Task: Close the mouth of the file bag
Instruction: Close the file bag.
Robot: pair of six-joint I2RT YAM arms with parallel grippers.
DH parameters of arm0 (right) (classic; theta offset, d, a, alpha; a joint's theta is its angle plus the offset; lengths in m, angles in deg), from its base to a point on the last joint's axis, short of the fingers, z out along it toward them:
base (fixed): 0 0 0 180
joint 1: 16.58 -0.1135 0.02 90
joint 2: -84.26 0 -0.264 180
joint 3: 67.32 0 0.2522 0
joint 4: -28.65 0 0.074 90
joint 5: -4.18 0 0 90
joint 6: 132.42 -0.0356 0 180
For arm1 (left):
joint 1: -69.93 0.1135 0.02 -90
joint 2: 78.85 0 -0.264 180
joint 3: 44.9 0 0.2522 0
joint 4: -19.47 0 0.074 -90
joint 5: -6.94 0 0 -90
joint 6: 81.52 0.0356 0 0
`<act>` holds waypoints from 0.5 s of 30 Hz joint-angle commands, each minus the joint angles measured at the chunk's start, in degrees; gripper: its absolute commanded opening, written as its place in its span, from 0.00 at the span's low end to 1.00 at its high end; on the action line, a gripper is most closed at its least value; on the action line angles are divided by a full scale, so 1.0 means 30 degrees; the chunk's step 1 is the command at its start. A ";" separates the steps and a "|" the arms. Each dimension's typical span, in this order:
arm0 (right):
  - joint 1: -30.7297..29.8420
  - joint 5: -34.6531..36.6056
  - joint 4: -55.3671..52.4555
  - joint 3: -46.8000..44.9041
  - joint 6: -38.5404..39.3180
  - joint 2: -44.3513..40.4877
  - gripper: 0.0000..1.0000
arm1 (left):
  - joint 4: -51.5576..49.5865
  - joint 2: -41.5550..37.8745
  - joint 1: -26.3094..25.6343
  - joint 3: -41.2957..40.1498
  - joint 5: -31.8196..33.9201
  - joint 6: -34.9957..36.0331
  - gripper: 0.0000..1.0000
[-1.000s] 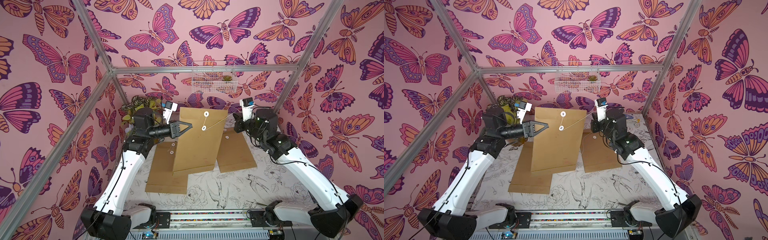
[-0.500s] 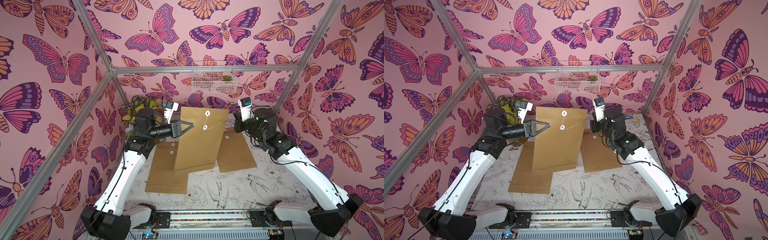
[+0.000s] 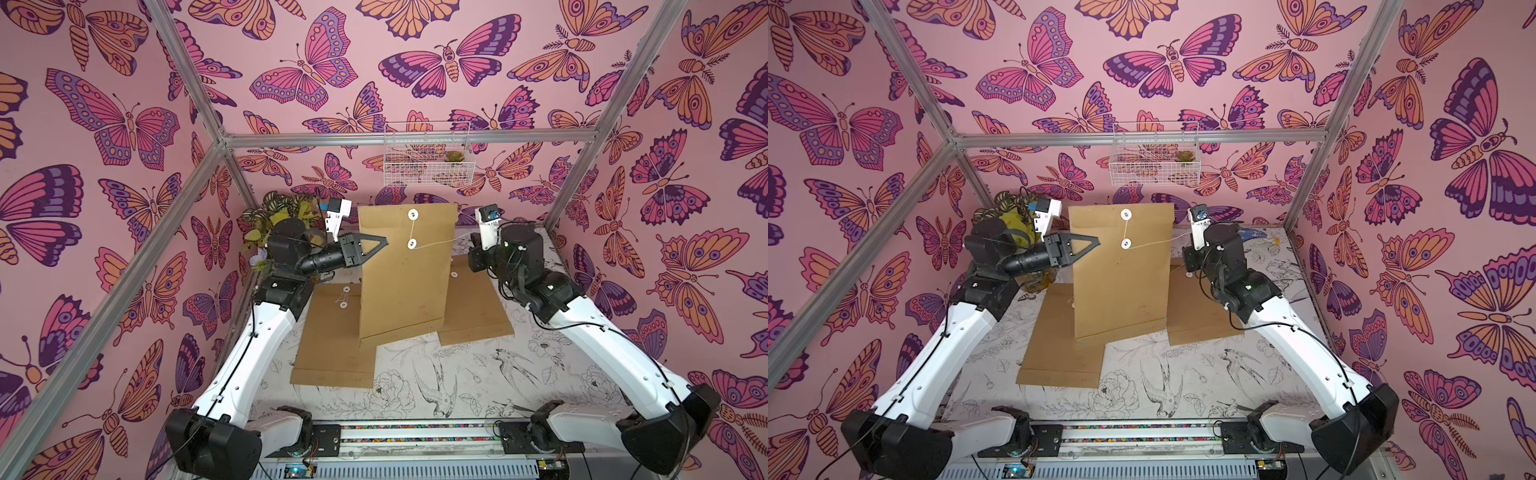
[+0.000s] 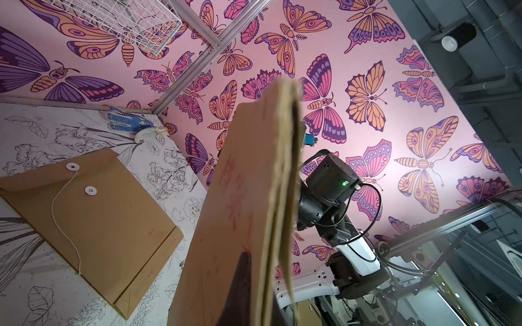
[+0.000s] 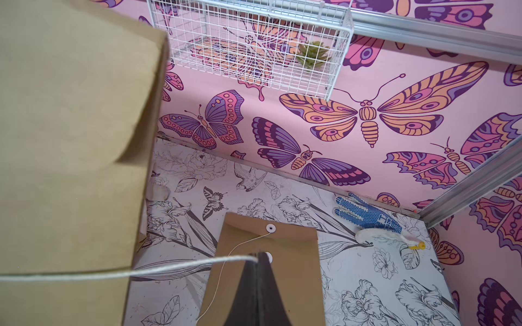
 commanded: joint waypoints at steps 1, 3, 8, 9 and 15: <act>0.0396 0.0702 0.0503 0.0240 -0.0136 -0.0138 0.00 | 0.1324 -0.0473 -0.0102 -0.0137 -0.0602 -0.0693 0.00; 0.0434 0.0881 0.0353 0.0532 0.0076 -0.0198 0.00 | 0.1317 -0.0453 -0.0086 -0.0252 -0.0769 -0.0693 0.00; 0.0434 0.0829 -0.0046 0.1271 0.0392 -0.0354 0.00 | 0.1345 -0.0385 -0.0116 -0.0398 -0.1005 -0.0613 0.00; 0.0390 0.0676 -0.0093 0.1409 0.0421 -0.0457 0.00 | 0.1307 -0.0385 -0.0130 -0.0450 -0.1046 -0.0522 0.00; -0.0683 0.0463 -0.0787 0.2530 0.1198 -0.0842 0.00 | 0.0764 -0.0246 -0.0135 -0.0777 -0.0963 0.0424 0.00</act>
